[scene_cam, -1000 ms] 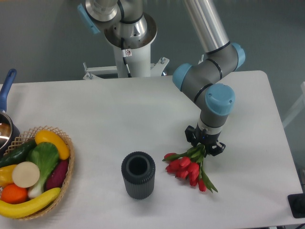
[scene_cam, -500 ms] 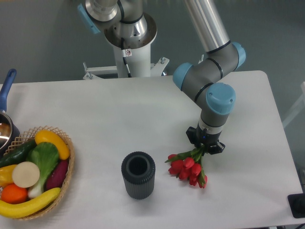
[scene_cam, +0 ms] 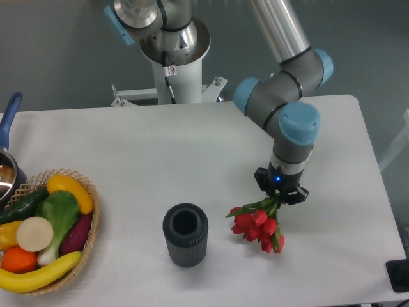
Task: Pick up the flowers from the table
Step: 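Lift the gripped tulip bundle up off the table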
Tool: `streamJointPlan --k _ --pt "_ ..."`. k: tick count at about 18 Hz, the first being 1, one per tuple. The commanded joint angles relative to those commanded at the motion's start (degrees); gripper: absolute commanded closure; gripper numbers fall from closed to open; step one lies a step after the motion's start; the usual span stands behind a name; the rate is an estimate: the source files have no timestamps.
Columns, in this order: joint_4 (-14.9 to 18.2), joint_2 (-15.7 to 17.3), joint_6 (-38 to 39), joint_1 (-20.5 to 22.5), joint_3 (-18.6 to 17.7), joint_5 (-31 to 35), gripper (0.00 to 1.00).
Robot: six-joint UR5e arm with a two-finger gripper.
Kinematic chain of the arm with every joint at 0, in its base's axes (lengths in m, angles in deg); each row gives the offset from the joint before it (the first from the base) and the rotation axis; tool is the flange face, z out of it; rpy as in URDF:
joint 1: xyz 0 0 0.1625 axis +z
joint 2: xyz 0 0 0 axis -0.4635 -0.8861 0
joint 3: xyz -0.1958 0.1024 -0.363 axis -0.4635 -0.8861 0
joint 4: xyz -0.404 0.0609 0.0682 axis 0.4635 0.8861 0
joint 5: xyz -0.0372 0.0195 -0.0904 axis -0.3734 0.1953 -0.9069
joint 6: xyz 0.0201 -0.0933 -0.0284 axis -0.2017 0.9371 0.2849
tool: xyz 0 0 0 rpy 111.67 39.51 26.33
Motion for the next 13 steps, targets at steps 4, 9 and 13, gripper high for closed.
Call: streamJointPlan --k 4,9,13 --pt "0.0 4.47 0.44 1.93 -0.44 -9.49 0.72" --pt "0.09 10.8 4.21 4.83 -1.4 -26.1 0.72" --pt "0.0 15.02 8.33 5.27 -3.16 -35.07 0.72"
